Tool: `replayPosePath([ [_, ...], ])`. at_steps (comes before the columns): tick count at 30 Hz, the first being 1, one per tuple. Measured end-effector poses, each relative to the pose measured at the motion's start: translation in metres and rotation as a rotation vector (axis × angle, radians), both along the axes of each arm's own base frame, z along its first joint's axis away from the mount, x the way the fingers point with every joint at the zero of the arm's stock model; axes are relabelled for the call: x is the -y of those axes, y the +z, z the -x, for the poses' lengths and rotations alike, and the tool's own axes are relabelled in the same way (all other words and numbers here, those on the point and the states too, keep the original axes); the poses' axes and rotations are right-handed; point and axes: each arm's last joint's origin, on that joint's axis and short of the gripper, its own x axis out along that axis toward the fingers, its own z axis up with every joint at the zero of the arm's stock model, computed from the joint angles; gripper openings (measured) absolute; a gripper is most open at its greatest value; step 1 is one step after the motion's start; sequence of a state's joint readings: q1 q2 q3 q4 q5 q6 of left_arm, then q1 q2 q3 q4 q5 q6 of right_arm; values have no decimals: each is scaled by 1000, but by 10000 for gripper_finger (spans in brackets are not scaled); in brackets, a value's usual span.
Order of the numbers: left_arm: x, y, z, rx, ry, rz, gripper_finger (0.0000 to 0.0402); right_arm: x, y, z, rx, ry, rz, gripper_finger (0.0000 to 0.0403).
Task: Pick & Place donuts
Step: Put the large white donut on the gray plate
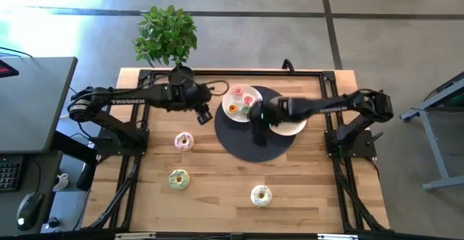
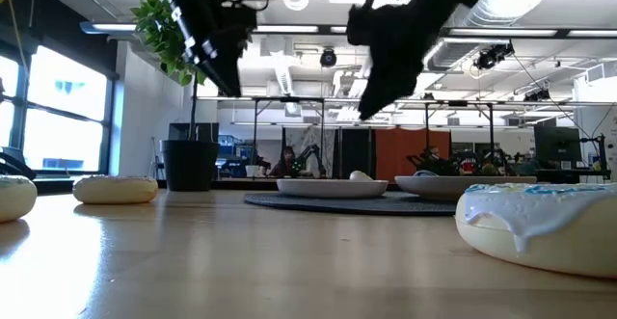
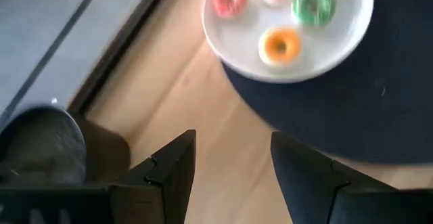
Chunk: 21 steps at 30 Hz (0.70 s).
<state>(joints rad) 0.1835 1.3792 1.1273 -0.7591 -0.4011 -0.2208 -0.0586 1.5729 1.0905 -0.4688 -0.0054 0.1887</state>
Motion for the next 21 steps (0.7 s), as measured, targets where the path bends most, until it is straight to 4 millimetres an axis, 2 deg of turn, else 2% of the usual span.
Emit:
replayPosePath([
  [6,30,-35,-1,-1,-110,59,188,-83,-10,7,-87,167,-159,152],
  [10,46,-41,-1,21,-123,81,188,-125,-10,18,-113,201,-222,152],
  [14,56,-41,-1,39,-117,81,188,-154,-19,26,-120,114,-184,151],
  [21,63,-41,-1,40,-132,65,188,-186,-58,28,-237,70,-198,150],
])
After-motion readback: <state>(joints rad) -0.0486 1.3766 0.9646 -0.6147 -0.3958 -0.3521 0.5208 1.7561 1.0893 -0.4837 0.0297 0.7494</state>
